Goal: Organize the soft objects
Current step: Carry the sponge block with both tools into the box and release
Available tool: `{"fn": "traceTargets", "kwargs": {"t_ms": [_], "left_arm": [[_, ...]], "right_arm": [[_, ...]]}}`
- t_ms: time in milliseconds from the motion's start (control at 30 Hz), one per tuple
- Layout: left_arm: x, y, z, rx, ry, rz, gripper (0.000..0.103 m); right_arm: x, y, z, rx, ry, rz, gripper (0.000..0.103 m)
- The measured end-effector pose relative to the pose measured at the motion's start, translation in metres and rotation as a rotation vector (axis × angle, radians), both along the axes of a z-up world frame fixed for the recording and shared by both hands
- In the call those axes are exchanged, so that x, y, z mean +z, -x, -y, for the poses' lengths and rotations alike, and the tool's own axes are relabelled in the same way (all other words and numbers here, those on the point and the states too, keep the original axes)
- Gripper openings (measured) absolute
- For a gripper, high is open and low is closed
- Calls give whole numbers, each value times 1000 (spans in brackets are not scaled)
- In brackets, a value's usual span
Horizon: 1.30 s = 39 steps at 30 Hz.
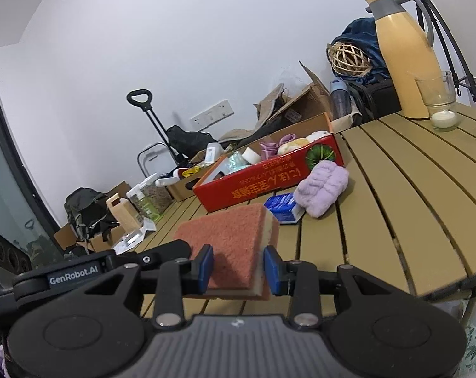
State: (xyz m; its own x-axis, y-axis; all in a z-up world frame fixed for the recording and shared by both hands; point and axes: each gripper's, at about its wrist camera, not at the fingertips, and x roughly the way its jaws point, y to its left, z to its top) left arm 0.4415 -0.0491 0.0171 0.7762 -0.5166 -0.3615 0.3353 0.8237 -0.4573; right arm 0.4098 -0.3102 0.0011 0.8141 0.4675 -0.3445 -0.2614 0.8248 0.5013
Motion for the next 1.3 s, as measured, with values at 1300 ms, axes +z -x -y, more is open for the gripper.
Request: {"fn": "traceTargets", "kwargs": {"t_ms": [1300], "left_arm": [[-17,-412,-72,102,-128,-287,25]], "right_arm": [[15,-476,-116,209,401,-246,28]]}}
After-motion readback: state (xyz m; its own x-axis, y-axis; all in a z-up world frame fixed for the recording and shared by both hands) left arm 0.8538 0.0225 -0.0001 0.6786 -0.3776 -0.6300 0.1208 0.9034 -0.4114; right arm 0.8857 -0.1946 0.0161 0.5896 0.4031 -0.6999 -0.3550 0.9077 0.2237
